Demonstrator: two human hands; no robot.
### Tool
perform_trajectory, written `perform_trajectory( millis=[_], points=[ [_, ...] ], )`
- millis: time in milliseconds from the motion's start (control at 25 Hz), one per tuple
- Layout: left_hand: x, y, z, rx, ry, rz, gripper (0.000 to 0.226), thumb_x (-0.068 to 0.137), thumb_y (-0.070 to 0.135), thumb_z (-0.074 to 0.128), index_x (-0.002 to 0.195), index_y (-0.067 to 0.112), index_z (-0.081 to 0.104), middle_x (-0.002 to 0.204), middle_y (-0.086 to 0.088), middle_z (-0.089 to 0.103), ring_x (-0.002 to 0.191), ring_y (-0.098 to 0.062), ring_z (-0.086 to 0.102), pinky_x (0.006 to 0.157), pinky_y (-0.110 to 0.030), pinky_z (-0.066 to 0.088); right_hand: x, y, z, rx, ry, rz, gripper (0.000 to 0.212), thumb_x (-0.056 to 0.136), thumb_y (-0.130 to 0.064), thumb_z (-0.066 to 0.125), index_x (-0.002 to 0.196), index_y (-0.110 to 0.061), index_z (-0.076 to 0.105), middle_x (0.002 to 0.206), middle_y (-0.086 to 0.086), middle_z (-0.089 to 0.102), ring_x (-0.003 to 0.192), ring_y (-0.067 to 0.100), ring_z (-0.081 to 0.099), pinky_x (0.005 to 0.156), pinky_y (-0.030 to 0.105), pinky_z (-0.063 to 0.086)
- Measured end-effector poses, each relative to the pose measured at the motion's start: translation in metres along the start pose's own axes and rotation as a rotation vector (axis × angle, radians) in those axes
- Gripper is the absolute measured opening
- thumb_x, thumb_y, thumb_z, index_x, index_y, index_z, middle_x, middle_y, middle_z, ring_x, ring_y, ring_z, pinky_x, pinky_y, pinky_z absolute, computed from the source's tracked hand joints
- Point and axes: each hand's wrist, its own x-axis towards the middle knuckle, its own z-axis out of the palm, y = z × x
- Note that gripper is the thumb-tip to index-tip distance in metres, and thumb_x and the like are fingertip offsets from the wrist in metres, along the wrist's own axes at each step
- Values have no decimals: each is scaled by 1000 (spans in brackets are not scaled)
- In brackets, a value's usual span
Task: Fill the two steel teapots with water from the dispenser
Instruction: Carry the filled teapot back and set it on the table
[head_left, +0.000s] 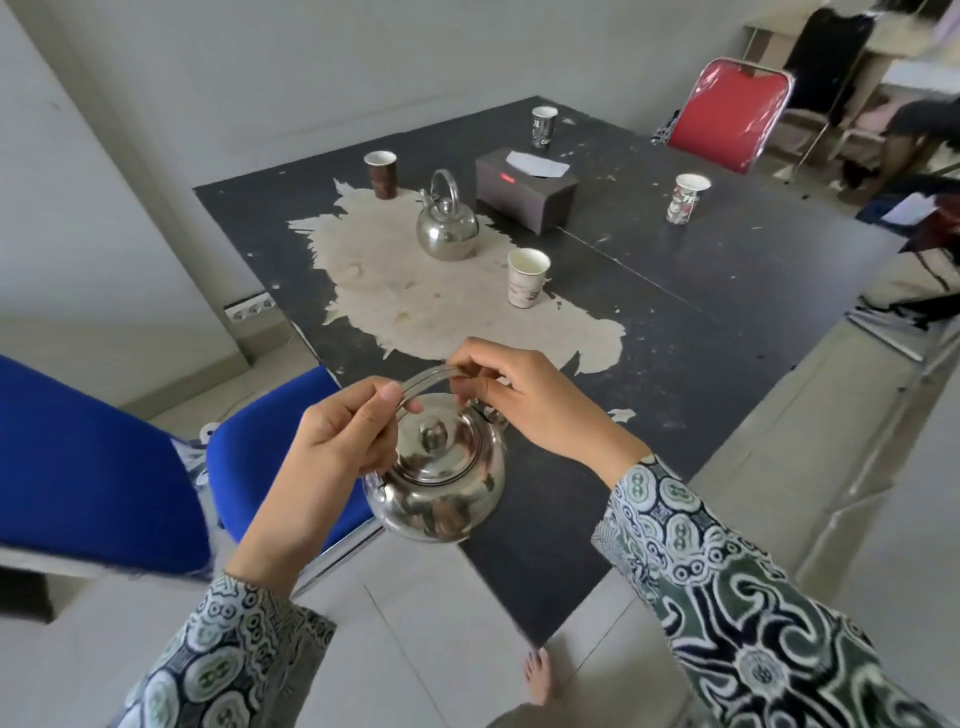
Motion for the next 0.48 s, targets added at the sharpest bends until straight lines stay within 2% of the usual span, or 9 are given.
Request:
perform_trajectory(
  millis=[120,200,360,440,480],
  points=[
    [31,-1,39,-4,36,-9,27,86,36,49,72,19,65,48,11,29,48,-9,21,51,-26,19,12,33,-39,38,-37,6,9,92,-9,53,90,-15,59,80,-14,61,71,-11,55,71,22,43],
    [49,-1,62,4,47,-23,28,87,33,44,73,21,65,50,9,29,49,-9,23,50,-22,22,18,52,-62,78,-54,17,9,92,-8,52,91,-11,61,82,-7,64,72,-11,56,72,16,43],
    [85,1,112,69,-49,-12,27,95,30,40,93,14,61,53,9,38,52,-6,35,56,-11,36,25,86,-108,198,-24,29,13,89,-15,57,86,-27,62,79,-19,64,77,-4,58,75,16,45],
    [98,2,137,83,-109,-10,24,96,23,39,99,8,57,58,7,49,58,-8,44,63,-13,41,26,103,-130,191,30,47,9,86,-15,59,89,-23,63,82,-18,64,81,-2,60,80,19,48],
    [108,1,153,74,-128,-7,23,95,21,39,101,6,56,63,6,54,62,-11,48,66,-17,44,27,115,-144,164,84,63,6,84,-20,61,89,-21,63,84,-17,63,82,0,60,83,25,50]
  ],
)
